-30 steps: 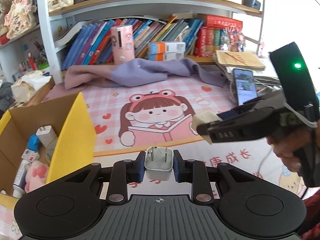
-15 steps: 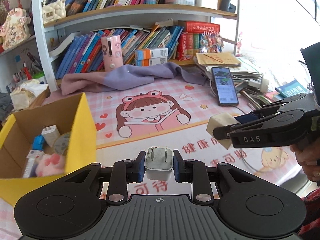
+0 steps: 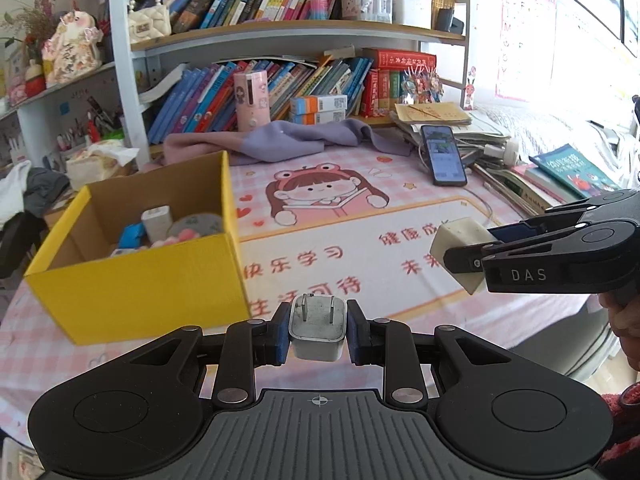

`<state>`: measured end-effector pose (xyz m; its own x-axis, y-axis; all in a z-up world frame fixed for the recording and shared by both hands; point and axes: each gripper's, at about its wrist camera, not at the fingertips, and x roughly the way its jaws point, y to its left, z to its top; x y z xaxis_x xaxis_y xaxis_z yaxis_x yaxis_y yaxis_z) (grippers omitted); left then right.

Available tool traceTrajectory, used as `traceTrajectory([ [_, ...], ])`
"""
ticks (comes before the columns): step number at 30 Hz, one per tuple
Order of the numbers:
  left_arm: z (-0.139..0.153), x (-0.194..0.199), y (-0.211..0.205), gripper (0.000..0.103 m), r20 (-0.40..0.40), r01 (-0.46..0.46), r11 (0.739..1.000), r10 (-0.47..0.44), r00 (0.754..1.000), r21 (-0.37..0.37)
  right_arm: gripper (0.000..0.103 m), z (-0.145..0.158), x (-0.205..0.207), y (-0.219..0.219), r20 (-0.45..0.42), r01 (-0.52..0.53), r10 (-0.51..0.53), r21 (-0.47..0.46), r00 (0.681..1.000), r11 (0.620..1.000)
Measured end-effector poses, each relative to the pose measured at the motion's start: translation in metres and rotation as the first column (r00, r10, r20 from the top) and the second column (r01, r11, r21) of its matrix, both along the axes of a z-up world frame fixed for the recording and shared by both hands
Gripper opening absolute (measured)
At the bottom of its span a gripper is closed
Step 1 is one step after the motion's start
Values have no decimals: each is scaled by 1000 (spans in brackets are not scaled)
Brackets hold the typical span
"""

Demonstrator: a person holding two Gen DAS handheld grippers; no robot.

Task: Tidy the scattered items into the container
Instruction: 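Lift and carry the charger plug and white cube toward the yellow box with both tools, then lower the left tool's charger plug into the box while the right tool lowers the cube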

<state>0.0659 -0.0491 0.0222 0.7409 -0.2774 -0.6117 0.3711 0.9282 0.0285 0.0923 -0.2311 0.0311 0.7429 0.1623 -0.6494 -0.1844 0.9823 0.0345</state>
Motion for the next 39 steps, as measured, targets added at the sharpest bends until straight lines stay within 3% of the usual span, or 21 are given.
traceTrajectory([
  [12,0,-37,45,26,7,-84,996,84,996,-1,33,6,-34,54,5,-97,97,-12,995,995],
  [23,2,-50,84,26,10,-186,983,186,983,-11,33,6,-37,103,0,-235,235,-27,972,972],
  [39,-2,-52,122,26,-1,-265,964,265,964,-25,33,5,-28,151,-20,-347,346,-48,938,937],
])
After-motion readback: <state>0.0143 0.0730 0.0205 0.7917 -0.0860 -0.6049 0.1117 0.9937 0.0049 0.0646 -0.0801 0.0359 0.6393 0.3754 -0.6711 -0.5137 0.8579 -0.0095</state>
